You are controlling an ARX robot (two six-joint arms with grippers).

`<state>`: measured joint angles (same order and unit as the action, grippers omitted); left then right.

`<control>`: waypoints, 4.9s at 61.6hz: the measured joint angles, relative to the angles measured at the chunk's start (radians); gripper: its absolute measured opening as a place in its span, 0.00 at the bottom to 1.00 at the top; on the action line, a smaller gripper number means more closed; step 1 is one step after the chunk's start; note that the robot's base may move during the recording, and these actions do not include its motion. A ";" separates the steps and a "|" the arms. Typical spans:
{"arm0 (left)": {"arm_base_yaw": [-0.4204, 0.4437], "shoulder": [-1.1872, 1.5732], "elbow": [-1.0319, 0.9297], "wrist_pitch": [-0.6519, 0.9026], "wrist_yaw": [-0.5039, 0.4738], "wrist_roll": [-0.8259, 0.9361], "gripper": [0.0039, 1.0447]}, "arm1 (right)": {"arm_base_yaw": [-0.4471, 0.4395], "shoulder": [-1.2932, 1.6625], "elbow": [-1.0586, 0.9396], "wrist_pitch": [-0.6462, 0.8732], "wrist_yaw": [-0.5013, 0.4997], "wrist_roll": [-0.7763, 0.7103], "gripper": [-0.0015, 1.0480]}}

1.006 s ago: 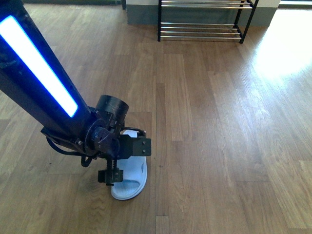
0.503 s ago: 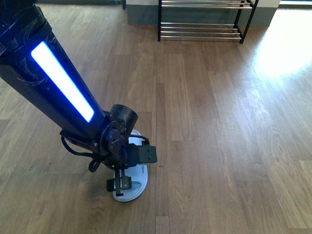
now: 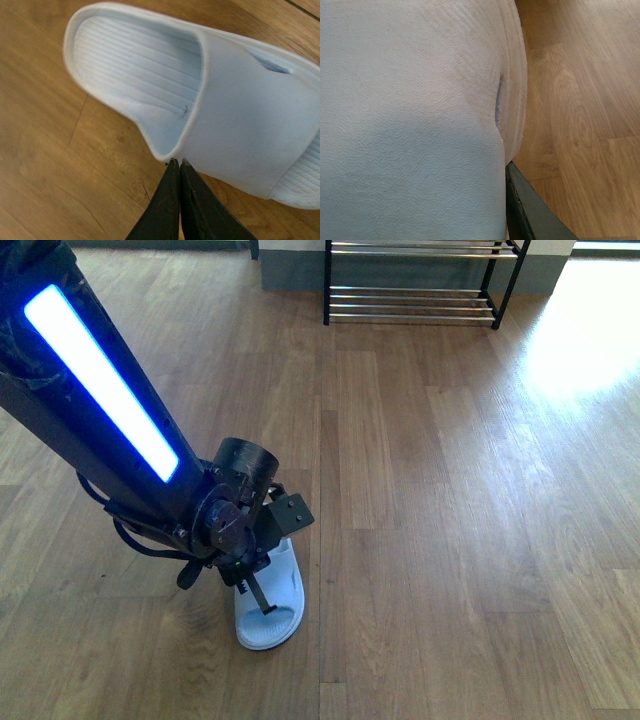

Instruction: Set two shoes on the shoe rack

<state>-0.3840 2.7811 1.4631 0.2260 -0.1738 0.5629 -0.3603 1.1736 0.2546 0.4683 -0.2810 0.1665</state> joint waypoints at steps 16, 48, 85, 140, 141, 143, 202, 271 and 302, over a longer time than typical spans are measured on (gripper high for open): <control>0.015 -0.031 -0.106 0.082 -0.031 -0.001 0.01 | 0.000 0.000 0.000 0.000 0.000 0.000 0.03; 0.006 -0.009 0.018 -0.014 0.074 0.803 0.69 | 0.000 0.000 0.000 0.000 0.000 0.000 0.03; -0.013 0.140 0.182 -0.243 0.032 0.852 0.89 | 0.000 0.000 0.000 0.000 0.000 0.000 0.03; 0.020 0.007 0.001 -0.084 -0.204 -0.298 0.02 | 0.000 0.000 0.000 0.000 0.000 0.000 0.03; 0.023 0.006 -0.002 -0.082 -0.204 -0.309 0.02 | 0.000 0.000 0.000 0.000 0.000 0.000 0.03; 0.031 0.003 -0.008 -0.075 -0.207 -0.338 0.02 | 0.000 0.000 0.000 0.000 0.000 0.000 0.03; 0.028 0.002 -0.051 0.029 -0.198 -0.391 0.53 | 0.000 0.000 0.000 0.000 0.000 0.000 0.03; 0.047 0.127 -0.001 -0.023 -0.170 -0.375 0.91 | 0.000 0.000 0.000 0.000 0.000 0.000 0.03; 0.015 0.241 0.215 -0.105 -0.136 -0.390 0.78 | 0.000 0.000 0.000 0.000 0.000 0.000 0.03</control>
<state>-0.3691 3.0222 1.6779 0.1215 -0.3096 0.1730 -0.3603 1.1736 0.2546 0.4683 -0.2810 0.1665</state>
